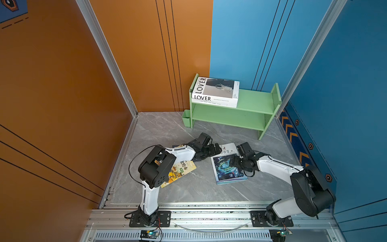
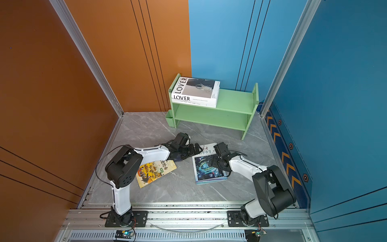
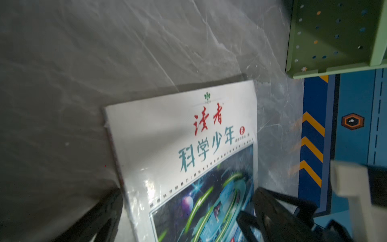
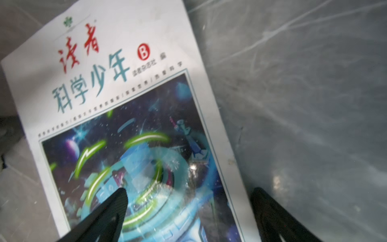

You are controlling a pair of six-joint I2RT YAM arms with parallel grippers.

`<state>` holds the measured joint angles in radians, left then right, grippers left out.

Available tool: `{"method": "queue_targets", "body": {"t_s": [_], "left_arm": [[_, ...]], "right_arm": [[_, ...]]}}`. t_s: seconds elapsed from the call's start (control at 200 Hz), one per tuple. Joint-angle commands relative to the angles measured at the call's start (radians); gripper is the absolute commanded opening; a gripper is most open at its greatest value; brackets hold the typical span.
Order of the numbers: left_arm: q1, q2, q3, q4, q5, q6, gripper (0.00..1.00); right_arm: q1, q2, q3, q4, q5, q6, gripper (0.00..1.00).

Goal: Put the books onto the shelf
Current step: 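Grasp the science magazine's edges with both grippers and lift it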

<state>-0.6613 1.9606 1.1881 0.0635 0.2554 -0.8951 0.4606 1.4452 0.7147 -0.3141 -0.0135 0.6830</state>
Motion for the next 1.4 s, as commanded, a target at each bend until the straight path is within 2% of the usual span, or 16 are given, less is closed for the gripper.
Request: {"method": "queue_targets", "body": {"t_s": [0.0, 0.145, 0.325, 0.611, 0.786, 0.941, 1.156, 1.176, 1.282, 1.392], "left_arm": [[0.015, -0.018, 0.0, -0.049, -0.009, 0.039, 1.0], [0.011, -0.096, -0.085, -0.102, -0.047, 0.046, 1.0], [-0.036, -0.159, -0.177, -0.103, -0.064, -0.008, 0.98], [-0.133, -0.112, -0.203, -0.066, -0.139, -0.117, 0.98], [-0.125, -0.066, -0.231, 0.087, -0.077, -0.176, 0.96], [-0.105, -0.078, -0.271, 0.311, 0.008, -0.212, 0.91], [-0.07, -0.191, -0.348, 0.503, 0.061, -0.222, 0.88], [-0.065, -0.194, -0.356, 0.525, 0.072, -0.231, 0.83], [-0.057, -0.182, -0.405, 0.701, 0.119, -0.306, 0.74], [-0.063, -0.138, -0.427, 0.8, 0.125, -0.373, 0.7]], "right_arm": [[0.014, -0.07, -0.022, -0.023, 0.053, 0.073, 0.96], [-0.017, -0.108, -0.038, -0.028, 0.104, 0.067, 0.95], [-0.022, -0.059, -0.023, 0.001, 0.118, 0.025, 0.94], [0.007, 0.087, 0.021, 0.027, 0.162, 0.01, 0.9], [0.08, 0.178, 0.095, -0.058, 0.252, -0.017, 0.87], [0.119, 0.23, 0.133, -0.074, 0.252, -0.025, 0.83], [0.121, 0.231, 0.123, -0.006, 0.163, -0.006, 0.83], [0.12, 0.23, 0.121, 0.004, 0.151, -0.005, 0.83], [0.103, 0.211, 0.097, 0.067, 0.077, 0.005, 0.83], [0.073, 0.193, 0.06, 0.151, -0.015, 0.029, 0.83]]}}
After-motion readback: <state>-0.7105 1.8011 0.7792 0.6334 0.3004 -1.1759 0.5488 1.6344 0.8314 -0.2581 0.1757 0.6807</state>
